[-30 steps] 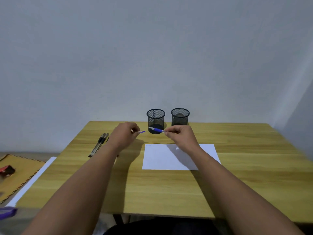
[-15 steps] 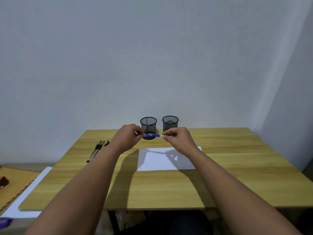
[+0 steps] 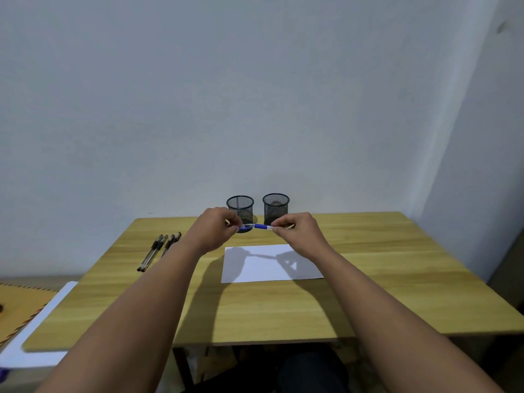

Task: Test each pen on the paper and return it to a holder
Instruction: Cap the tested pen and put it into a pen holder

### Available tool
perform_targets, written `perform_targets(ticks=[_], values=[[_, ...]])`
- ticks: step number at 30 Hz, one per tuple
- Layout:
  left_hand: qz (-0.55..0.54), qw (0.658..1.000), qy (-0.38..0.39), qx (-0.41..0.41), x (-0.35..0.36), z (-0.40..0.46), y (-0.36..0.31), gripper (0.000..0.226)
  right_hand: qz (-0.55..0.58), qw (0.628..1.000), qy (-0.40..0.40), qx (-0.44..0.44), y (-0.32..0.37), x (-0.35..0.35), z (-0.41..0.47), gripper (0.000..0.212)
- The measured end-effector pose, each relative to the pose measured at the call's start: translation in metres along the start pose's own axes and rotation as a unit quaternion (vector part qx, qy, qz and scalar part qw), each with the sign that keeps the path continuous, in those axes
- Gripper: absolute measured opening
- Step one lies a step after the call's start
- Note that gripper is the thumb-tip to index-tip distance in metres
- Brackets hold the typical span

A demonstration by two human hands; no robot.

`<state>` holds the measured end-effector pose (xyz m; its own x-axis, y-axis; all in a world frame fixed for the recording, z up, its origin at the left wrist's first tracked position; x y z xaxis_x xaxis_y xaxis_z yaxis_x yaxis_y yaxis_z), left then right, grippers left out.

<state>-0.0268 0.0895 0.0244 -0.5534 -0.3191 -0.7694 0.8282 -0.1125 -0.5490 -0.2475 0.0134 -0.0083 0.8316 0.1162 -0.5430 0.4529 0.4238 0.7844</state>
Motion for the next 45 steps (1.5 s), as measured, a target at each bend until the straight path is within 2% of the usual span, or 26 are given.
perform_targets(ticks=[7,15,23,32,35,37,39,42,45], values=[[-0.023,1.000,-0.012,-0.010,-0.005,-0.004,0.001,0.013,-0.004,1.000,0.011,0.004,-0.003,0.005,-0.001,0.010],[-0.002,1.000,0.021,-0.011,0.000,-0.006,-0.002,0.013,0.002,1.000,0.020,-0.002,0.001,0.011,-0.002,0.011],[-0.073,0.994,0.073,-0.042,0.019,-0.003,-0.004,0.013,0.021,0.998,0.054,0.012,-0.011,0.014,-0.005,0.008],[-0.171,0.982,0.060,-0.043,0.010,0.019,-0.011,0.012,0.110,0.992,0.045,0.031,-0.013,0.012,0.004,0.011],[-0.164,0.985,0.046,-0.017,0.009,0.036,-0.022,0.012,0.070,0.996,0.055,0.015,-0.017,0.008,0.012,0.014],[-0.179,0.983,0.024,0.008,0.012,0.050,-0.031,0.017,-0.023,0.997,0.076,-0.014,-0.015,0.005,0.023,0.020],[-0.180,0.983,-0.005,0.019,0.017,0.066,-0.034,0.030,-0.088,0.994,0.063,-0.017,-0.017,-0.004,0.040,0.024],[-0.127,0.991,-0.044,-0.008,0.028,0.092,-0.021,0.048,-0.053,0.998,-0.010,0.024,-0.027,-0.027,0.070,0.014],[0.002,0.999,-0.033,-0.018,0.050,0.120,-0.008,0.066,-0.033,0.997,-0.055,0.041,-0.035,-0.043,0.103,0.014]])
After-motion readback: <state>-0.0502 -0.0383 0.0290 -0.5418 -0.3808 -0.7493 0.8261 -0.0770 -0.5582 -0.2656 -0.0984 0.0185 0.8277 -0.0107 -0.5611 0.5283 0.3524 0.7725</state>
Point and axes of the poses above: each hand's wrist, its own z-axis towards the middle knuckle, its own x-axis out of the palm, y = z × x, the point moved 5 cm from there along z, towards the middle knuckle, and after that the axes turned 5 degrees about -z, right-handed, at the moved point
